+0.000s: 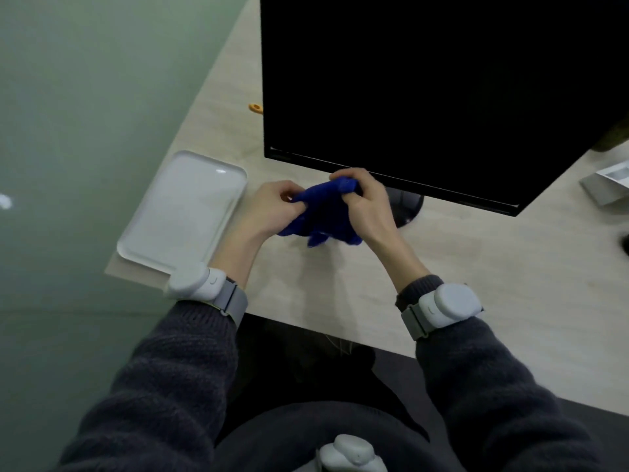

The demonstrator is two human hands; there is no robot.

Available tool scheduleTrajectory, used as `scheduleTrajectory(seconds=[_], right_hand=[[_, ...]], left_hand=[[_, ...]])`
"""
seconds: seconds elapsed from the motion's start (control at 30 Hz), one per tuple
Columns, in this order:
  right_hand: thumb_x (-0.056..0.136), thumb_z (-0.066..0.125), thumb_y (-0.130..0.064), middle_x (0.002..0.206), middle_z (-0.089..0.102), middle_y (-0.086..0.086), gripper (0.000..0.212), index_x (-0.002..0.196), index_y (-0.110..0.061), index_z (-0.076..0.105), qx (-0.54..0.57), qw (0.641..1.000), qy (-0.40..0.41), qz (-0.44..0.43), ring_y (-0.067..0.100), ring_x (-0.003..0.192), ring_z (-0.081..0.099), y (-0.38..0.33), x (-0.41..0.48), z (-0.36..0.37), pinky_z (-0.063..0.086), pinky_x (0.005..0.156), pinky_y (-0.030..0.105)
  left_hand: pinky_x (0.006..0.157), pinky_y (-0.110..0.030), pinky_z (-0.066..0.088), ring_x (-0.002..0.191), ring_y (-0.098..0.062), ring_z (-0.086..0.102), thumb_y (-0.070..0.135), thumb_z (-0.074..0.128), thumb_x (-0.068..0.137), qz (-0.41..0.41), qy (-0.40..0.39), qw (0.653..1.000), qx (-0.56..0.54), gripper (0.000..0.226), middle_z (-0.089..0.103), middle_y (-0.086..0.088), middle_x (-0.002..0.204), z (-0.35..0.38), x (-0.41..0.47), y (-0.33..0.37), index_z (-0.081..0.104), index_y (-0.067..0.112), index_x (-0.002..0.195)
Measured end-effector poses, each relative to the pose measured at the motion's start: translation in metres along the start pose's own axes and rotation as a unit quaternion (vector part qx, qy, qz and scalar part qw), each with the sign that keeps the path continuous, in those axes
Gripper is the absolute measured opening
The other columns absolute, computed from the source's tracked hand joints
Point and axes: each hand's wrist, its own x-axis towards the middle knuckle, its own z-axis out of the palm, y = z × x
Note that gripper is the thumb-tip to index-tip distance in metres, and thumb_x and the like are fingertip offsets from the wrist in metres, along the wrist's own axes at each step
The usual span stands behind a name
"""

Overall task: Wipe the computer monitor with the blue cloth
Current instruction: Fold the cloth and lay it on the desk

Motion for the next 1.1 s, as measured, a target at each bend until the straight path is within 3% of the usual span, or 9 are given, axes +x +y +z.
scheduleTrajectory(seconds=[0.13,0.23,0.3,0.5,0.6,0.73,0.83,0.93,1.1], right_hand=[[0.077,0.042,-0.004,0.092,0.060,0.007,0.029,0.094,-0.008,0.066,0.000,0.998,0.055,-0.032,0.020,0.085,0.054,-0.007,-0.005,0.019,0.045,0.073,0.029],[0.067,0.038,-0.007,0.072,0.065,-0.005,0.034,0.073,-0.013,0.071,-0.013,0.998,0.054,0.019,0.015,0.076,0.058,0.005,-0.018,0.037,0.046,0.072,0.032],[0.073,0.036,-0.008,0.080,0.071,0.000,0.038,0.076,-0.015,0.073,-0.042,0.996,0.046,0.071,0.014,0.084,0.064,0.019,-0.027,0.049,0.051,0.083,0.038],[0.089,0.047,-0.010,0.119,0.060,0.003,0.029,0.109,-0.019,0.064,-0.207,0.962,0.032,0.173,0.015,0.101,0.055,0.040,-0.028,0.078,0.046,0.083,0.028],[0.088,0.055,-0.021,0.136,0.044,0.007,0.043,0.130,-0.013,0.049,-0.285,0.941,0.021,0.181,0.024,0.122,0.040,0.046,-0.027,0.089,0.042,0.096,0.037],[0.086,0.064,-0.033,0.139,0.036,0.012,0.067,0.139,-0.012,0.030,-0.311,0.912,0.004,0.267,0.031,0.121,0.039,0.051,-0.028,0.108,0.042,0.094,0.042],[0.087,0.059,-0.013,0.139,0.042,0.011,0.060,0.141,-0.013,0.032,-0.313,0.920,-0.020,0.234,0.032,0.119,0.043,0.055,-0.030,0.116,0.042,0.094,0.039],[0.086,0.046,0.003,0.133,0.053,0.010,0.057,0.138,-0.019,0.044,-0.237,0.950,-0.048,0.200,0.028,0.117,0.052,0.057,-0.031,0.108,0.044,0.096,0.035],[0.088,0.054,-0.007,0.133,0.047,0.008,0.044,0.131,-0.013,0.046,-0.293,0.926,0.121,0.205,0.026,0.118,0.046,0.054,-0.037,0.106,0.048,0.092,0.039]], left_hand=[[0.052,-0.014,0.046,0.058,-0.006,0.058,0.024,0.063,0.061,0.063,0.025,0.997,-0.035,0.014,0.062,0.012,0.064,-0.026,-0.002,-0.010,0.062,0.035,0.069],[0.056,-0.007,0.039,0.066,0.003,0.054,0.017,0.068,0.068,0.059,-0.104,0.990,0.078,0.021,0.059,0.020,0.073,-0.034,-0.004,-0.034,0.061,0.034,0.077],[0.063,-0.011,0.040,0.075,0.004,0.054,0.017,0.068,0.073,0.012,-0.163,0.980,0.110,0.022,0.058,0.023,0.083,-0.033,-0.005,-0.055,0.063,0.032,0.088],[0.075,-0.016,0.041,0.092,-0.009,0.058,0.013,0.060,0.082,-0.026,-0.080,0.991,0.100,0.021,0.061,0.006,0.100,-0.027,0.004,-0.083,0.064,0.021,0.101],[0.096,-0.027,0.038,0.121,-0.023,0.045,0.012,0.058,0.081,0.003,-0.050,0.984,0.170,0.039,0.050,-0.005,0.130,-0.022,0.006,-0.093,0.057,0.016,0.120],[0.112,-0.040,0.031,0.136,-0.027,0.029,0.014,0.057,0.081,0.050,-0.076,0.965,0.245,0.061,0.031,-0.005,0.150,-0.015,0.006,-0.098,0.038,0.018,0.139],[0.103,-0.041,0.040,0.126,-0.030,0.044,0.013,0.057,0.082,-0.003,-0.141,0.955,0.262,0.059,0.041,-0.009,0.142,-0.012,0.005,-0.098,0.038,0.014,0.138],[0.073,-0.037,0.047,0.097,-0.030,0.058,0.024,0.057,0.079,-0.033,-0.118,0.942,0.313,0.022,0.063,-0.011,0.112,-0.014,0.006,-0.091,0.057,0.012,0.097],[0.101,-0.041,0.039,0.124,-0.030,0.040,0.024,0.060,0.081,0.062,-0.058,0.964,0.253,0.056,0.042,-0.009,0.135,-0.006,0.013,-0.089,0.042,0.014,0.133]])
